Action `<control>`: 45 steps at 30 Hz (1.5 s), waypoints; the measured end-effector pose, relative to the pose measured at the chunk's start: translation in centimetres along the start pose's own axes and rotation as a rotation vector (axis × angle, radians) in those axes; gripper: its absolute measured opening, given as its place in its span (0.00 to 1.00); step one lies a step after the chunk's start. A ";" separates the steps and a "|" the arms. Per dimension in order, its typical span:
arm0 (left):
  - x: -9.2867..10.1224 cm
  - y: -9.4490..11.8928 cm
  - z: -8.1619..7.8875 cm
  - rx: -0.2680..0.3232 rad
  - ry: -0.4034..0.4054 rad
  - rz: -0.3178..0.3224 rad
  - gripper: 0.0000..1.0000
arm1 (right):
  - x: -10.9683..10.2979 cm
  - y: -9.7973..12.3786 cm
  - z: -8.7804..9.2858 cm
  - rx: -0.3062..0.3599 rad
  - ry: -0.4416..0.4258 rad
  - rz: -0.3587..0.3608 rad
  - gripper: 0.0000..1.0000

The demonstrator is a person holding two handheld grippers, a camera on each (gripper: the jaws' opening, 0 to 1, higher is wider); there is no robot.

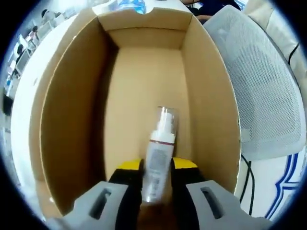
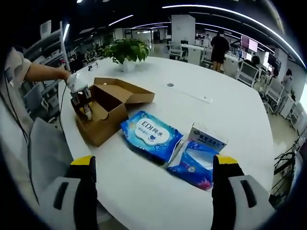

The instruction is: Operate the shoe box by opening the lid, removing the specified soft item, and placing it in the target area until the item is outside and the box remains undamaged.

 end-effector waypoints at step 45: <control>2.0 6.1 -5.1 0.210 0.118 -0.130 0.17 | -6.4 -3.2 -2.6 0.121 0.248 -0.218 0.60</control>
Point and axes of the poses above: the point that each gripper's makers call its tool centre point, and the gripper's own axes: y roughly backward along the fingers, x roughly to its right, z roughly out of its underside, the point moved 8 cm from there along y, roughly backward along the fingers, and after that the axes turned 14 degrees about -z, right-handed, at the moved point
